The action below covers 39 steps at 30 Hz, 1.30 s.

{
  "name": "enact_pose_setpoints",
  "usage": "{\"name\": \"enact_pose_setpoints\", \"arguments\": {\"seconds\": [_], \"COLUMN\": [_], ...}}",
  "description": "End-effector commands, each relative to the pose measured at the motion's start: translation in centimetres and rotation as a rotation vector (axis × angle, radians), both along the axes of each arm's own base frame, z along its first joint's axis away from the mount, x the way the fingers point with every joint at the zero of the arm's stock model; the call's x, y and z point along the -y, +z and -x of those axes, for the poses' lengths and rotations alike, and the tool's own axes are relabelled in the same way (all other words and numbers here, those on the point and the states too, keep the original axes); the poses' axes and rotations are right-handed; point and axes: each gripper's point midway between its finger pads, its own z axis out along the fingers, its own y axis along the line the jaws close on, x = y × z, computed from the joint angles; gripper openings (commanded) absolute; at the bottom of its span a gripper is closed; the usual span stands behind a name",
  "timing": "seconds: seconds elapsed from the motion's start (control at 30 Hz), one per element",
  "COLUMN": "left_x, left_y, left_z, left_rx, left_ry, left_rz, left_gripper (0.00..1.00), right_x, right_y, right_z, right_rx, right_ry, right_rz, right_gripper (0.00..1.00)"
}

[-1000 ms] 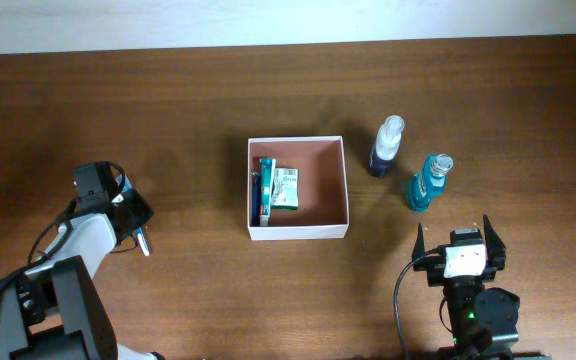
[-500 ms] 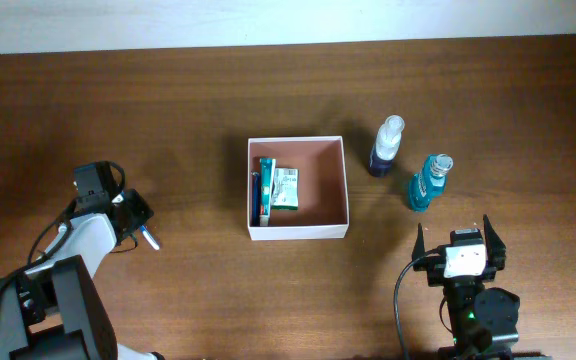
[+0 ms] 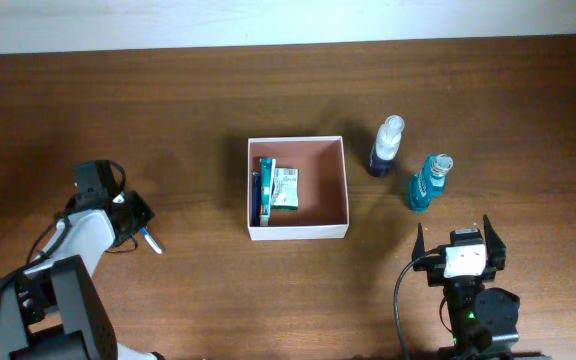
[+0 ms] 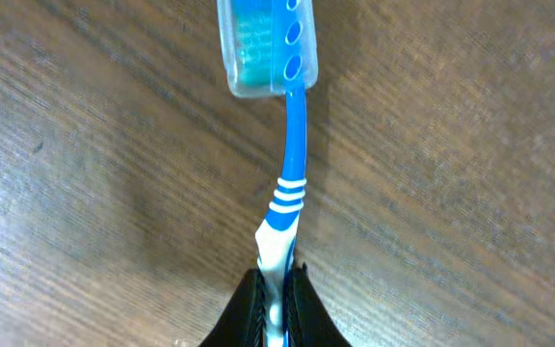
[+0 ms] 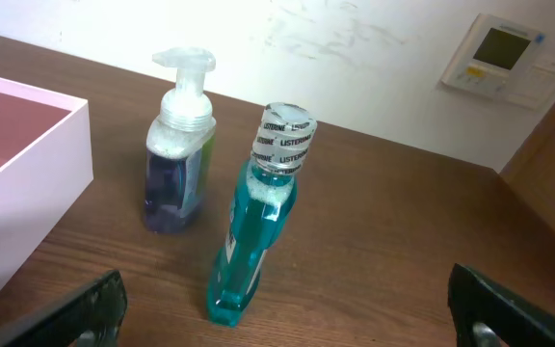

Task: Pack container
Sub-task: 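Lift the toothbrush and carry it right over the pink box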

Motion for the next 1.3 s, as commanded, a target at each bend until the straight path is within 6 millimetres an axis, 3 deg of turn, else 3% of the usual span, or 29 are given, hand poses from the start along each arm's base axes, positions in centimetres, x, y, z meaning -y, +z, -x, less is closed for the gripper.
{"name": "enact_pose_setpoints", "arguments": {"seconds": [0.0,0.3,0.33,0.5,0.6,0.7,0.9,1.13,1.27], "left_x": [0.4,0.5,0.5,0.5,0.5,0.5,0.5,0.6,1.7], "left_y": [0.0,0.0,0.0,-0.1,-0.1,-0.1,-0.1,-0.1,0.6], "left_z": [0.3,0.5,0.5,0.6,0.6,0.7,0.7,0.7,0.0], "left_rx": [-0.024,-0.031,-0.031,-0.037,-0.038,-0.04,-0.042,-0.042,-0.01], "left_ry": [-0.021,-0.022,-0.022,-0.022,-0.022,-0.021,-0.021,-0.022,-0.047], "left_rz": [0.015,0.017,0.017,0.018,0.018,0.019,0.02,0.023,0.089], "left_gripper": [0.03,0.06,0.13,0.28,0.3,0.27,0.1,0.03,0.02], "right_x": [0.2,0.2,0.2,0.2,0.2,0.2,0.2,0.2,0.2], "right_y": [-0.2,-0.2,-0.1,-0.1,-0.2,-0.2,-0.2,-0.1,-0.2], "right_z": [0.0,0.0,0.0,0.0,0.0,0.0,0.0,0.0,0.0], "right_rx": [0.003,0.003,0.003,0.003,0.003,0.003,0.003,0.003,0.003], "right_ry": [-0.014,-0.014,-0.014,-0.014,-0.014,-0.014,-0.014,-0.014,-0.014], "right_rz": [0.001,0.001,0.001,0.001,0.001,0.001,0.001,0.001,0.001], "right_gripper": [0.99,0.98,0.98,0.98,0.99,0.98,0.98,0.98,0.98]}}
